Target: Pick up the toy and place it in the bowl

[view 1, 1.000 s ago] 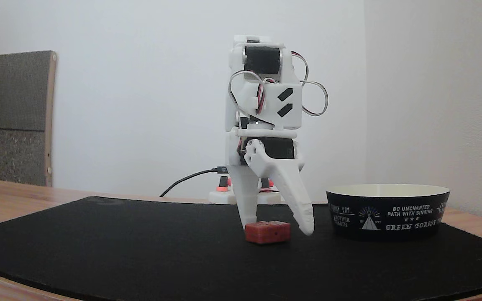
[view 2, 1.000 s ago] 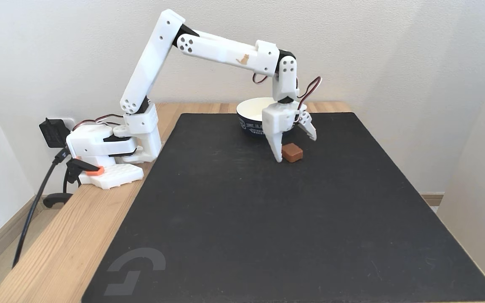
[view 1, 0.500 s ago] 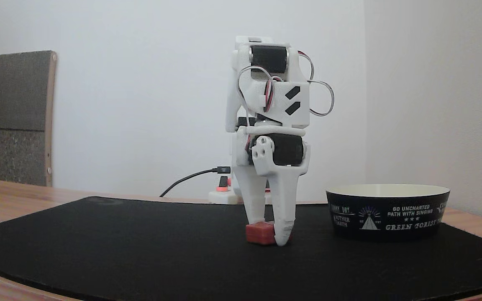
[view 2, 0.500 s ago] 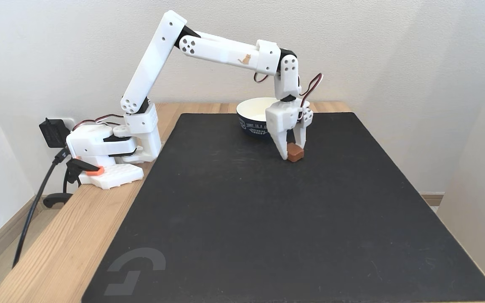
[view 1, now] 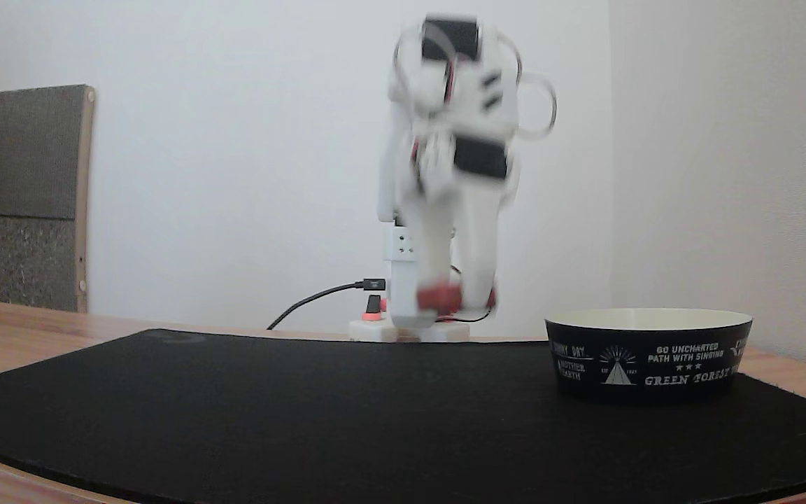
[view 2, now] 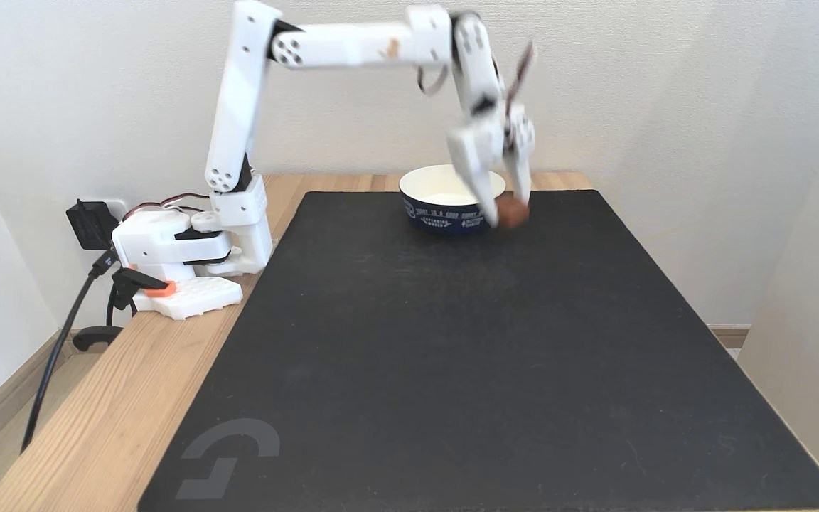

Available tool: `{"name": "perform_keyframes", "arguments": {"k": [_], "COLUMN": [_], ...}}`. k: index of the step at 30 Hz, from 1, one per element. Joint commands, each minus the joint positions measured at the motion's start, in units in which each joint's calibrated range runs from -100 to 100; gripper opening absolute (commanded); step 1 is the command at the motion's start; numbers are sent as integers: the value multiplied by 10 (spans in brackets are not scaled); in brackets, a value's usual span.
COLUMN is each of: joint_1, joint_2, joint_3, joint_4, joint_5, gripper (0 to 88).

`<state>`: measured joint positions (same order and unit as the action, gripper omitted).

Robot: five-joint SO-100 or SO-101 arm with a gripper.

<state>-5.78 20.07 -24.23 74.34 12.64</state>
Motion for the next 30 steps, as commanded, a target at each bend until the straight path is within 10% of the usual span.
{"name": "perform_keyframes", "arguments": {"k": [1, 10, 20, 26, 30], "joint_1": [-41, -183, -202, -188, -110], "joint_2": [-125, -182, -199, -290, -375], "joint_3": [34, 212, 282, 290, 326], "joint_4": [13, -41, -97, -91, -107], "joint_5": [-25, -50, -51, -51, -65], "gripper": [78, 102, 359, 346, 112]}}
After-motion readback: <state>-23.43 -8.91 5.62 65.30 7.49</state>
